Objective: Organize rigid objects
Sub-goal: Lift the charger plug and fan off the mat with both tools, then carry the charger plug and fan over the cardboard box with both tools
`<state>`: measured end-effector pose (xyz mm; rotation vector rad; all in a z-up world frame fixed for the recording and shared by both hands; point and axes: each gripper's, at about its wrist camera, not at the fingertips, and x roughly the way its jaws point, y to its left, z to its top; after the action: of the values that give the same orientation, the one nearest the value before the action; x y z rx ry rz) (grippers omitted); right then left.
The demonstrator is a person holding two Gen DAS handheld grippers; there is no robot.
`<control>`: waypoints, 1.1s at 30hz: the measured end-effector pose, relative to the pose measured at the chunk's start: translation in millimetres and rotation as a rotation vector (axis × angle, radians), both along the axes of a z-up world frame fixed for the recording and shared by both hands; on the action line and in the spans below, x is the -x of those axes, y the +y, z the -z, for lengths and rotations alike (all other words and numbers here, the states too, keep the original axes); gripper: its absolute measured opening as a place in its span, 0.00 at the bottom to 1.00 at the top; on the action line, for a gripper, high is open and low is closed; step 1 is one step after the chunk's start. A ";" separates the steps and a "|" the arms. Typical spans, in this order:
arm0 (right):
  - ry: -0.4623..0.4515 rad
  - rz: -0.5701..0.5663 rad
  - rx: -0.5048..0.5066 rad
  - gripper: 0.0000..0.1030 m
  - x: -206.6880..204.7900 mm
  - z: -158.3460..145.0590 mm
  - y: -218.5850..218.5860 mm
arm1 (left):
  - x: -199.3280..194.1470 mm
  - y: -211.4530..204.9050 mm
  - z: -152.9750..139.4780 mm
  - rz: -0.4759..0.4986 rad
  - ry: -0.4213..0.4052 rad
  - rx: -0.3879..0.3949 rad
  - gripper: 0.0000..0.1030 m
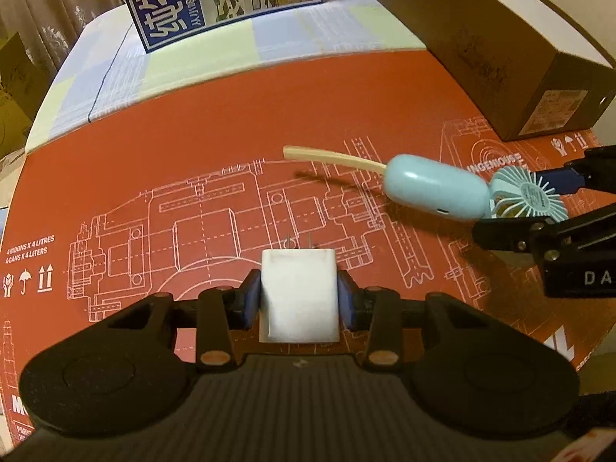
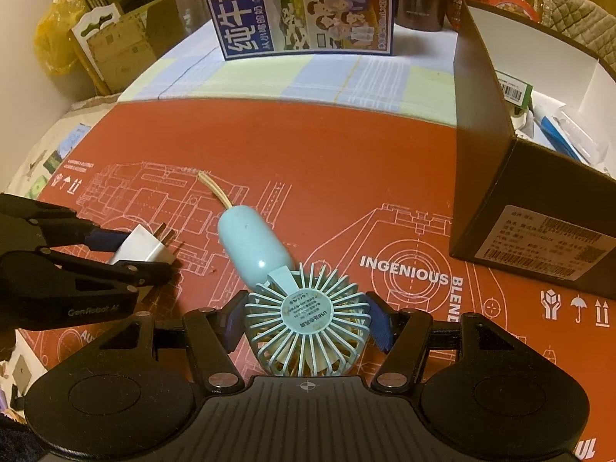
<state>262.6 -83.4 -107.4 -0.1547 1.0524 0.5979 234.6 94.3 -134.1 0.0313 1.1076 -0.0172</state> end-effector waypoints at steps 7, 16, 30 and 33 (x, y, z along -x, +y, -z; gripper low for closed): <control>-0.012 0.002 -0.012 0.58 -3.7 -6.4 -0.9 | -3.0 0.1 -16.4 0.002 -0.035 0.004 0.35; -0.028 0.009 -0.030 0.58 -5.6 -18.2 -3.8 | -9.6 -5.3 -34.3 0.016 -0.068 0.001 0.35; -0.082 0.031 -0.104 0.58 -9.1 -58.1 -18.0 | -24.5 -17.4 -77.5 0.038 -0.138 -0.009 0.35; -0.098 0.037 -0.121 0.58 -10.0 -68.3 -23.3 | -27.1 -22.5 -85.6 0.048 -0.154 -0.006 0.35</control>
<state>272.6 -106.7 -39.1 -0.0574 0.9201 0.6126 261.7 71.7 -48.5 0.0638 0.9528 -0.0540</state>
